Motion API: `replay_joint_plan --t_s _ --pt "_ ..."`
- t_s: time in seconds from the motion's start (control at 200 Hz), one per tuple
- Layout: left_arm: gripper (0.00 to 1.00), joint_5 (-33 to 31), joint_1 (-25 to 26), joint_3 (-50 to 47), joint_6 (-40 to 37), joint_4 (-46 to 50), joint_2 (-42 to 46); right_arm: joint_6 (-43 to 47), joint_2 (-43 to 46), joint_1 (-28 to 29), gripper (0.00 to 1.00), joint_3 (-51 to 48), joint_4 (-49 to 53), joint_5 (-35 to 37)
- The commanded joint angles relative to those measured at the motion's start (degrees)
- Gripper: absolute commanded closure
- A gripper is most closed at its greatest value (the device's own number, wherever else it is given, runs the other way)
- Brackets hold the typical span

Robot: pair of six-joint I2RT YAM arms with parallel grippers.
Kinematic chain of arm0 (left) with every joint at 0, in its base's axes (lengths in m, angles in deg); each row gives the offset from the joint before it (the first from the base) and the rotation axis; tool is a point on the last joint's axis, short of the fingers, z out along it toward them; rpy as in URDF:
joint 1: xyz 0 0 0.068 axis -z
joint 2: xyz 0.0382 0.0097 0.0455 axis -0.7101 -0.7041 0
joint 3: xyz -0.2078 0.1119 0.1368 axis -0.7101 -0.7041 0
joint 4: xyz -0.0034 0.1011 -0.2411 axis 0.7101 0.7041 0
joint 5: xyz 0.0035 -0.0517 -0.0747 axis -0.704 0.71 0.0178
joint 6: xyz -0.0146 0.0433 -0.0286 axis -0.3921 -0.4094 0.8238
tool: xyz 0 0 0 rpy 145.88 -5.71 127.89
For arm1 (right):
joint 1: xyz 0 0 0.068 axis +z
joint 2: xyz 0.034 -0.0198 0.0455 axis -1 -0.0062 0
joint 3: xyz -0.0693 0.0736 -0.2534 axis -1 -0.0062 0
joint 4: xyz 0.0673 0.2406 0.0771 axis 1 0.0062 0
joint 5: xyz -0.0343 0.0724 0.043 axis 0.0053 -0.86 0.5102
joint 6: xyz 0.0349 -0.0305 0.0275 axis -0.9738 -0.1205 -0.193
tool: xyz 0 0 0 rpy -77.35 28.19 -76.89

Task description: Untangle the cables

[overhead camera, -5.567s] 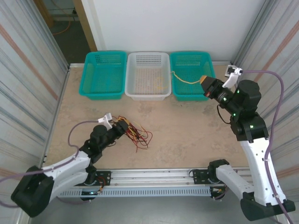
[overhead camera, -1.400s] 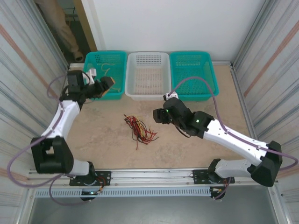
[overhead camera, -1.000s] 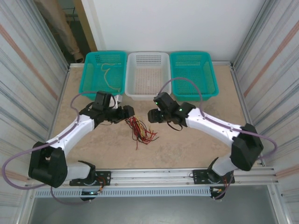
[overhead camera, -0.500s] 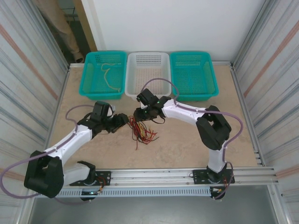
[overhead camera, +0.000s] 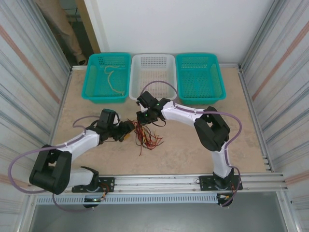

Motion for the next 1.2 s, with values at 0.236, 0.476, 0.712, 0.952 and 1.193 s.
replay_joint_plan --t_s 0.236,0.476,0.712,0.952,1.193 --pt "0.52 3.0 1.2 0.2 4.1 -9.8 -8.8 3.8 16.0 5.1 1.00 -5.1 1.8 11.1" --pt "0.68 2.4 2.7 0.9 5.7 -10.6 -14.0 7.0 26.8 9.0 1.00 -4.7 2.1 19.9" --pt "0.77 1.6 3.0 0.9 5.3 -9.9 -15.3 11.0 38.3 10.3 1.00 -4.6 1.9 27.6" --pt "0.84 2.4 3.2 1.3 5.8 -11.1 -17.9 13.0 50.1 10.2 1.00 -6.1 0.0 30.8" --pt "0.67 3.5 3.6 3.4 5.0 -9.6 -13.5 13.8 57.2 8.8 1.00 -8.4 -2.8 32.3"
